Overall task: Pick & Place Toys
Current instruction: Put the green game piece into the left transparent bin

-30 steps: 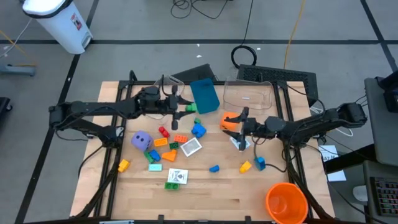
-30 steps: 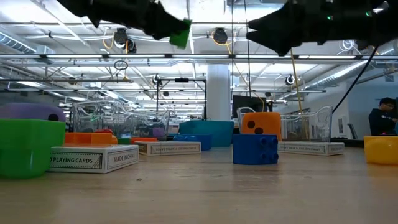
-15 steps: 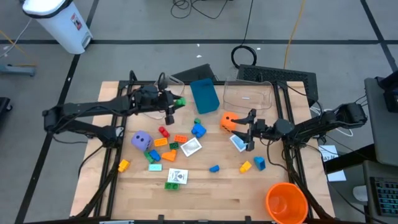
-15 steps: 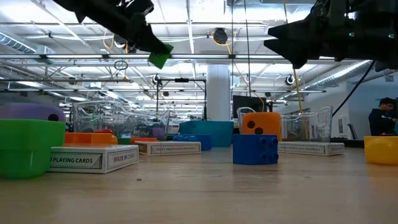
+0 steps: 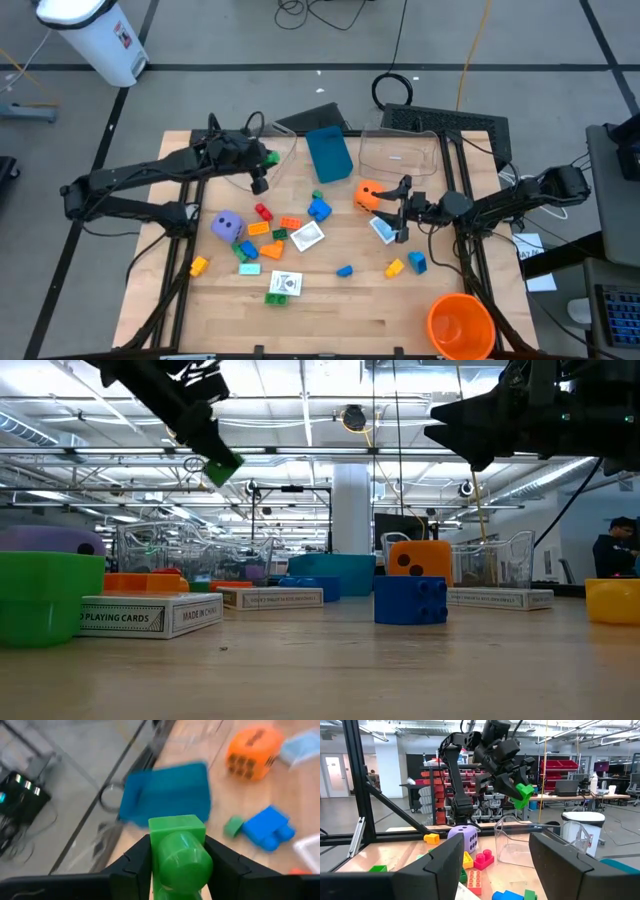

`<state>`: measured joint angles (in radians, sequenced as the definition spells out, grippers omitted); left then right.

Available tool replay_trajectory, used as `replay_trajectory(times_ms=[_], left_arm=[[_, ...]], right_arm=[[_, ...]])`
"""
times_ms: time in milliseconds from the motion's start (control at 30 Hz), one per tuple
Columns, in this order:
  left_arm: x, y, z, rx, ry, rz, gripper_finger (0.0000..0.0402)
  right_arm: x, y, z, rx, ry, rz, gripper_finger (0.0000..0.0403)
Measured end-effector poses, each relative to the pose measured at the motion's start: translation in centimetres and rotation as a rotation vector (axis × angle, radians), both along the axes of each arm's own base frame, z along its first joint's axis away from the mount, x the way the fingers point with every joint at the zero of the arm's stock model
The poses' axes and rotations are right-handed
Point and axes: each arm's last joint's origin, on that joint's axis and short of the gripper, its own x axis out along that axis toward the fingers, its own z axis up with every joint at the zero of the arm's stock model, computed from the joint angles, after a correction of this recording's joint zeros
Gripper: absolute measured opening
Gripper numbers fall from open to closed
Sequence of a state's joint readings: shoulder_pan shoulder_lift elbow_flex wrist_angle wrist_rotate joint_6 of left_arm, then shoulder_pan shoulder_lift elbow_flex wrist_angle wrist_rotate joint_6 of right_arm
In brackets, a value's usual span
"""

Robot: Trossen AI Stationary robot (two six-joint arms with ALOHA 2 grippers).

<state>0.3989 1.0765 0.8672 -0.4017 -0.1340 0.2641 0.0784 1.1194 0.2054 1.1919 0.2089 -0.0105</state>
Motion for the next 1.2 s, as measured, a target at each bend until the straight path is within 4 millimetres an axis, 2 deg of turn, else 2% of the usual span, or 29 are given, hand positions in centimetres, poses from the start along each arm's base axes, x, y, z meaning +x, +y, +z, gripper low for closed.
replay_trajectory(times_ms=[100,333,533,633,833,1067,1200], left_arm=[[-0.6,0.4,0.8,-0.005,0.061,0.059,0.0132],[-1.5,1.3,2.1,-0.049,0.175,0.118,0.016],[-1.0,2.9,1.5,-0.1,0.283,0.153,0.0132],[-0.4,4.0,0.3,-0.137,0.367,0.163,0.0134],[0.8,6.4,-2.0,-0.212,0.436,0.133,0.0167],[1.4,9.3,-5.1,-0.275,0.507,0.159,0.0132],[1.8,10.7,-6.6,-0.279,0.538,0.153,0.0141]], right_arm=[[0.0,0.0,0.0,0.002,-0.001,0.0,0.0216],[0.0,0.0,0.0,0.007,-0.001,0.001,0.0217],[0.0,0.0,0.0,0.007,-0.001,0.001,0.0212],[0.0,0.0,0.0,0.022,-0.003,0.004,0.0211],[0.0,0.0,0.0,0.057,-0.008,0.012,0.021],[0.0,0.0,0.0,0.057,-0.008,0.012,0.021],[0.0,0.0,0.0,0.058,-0.008,0.012,0.021]])
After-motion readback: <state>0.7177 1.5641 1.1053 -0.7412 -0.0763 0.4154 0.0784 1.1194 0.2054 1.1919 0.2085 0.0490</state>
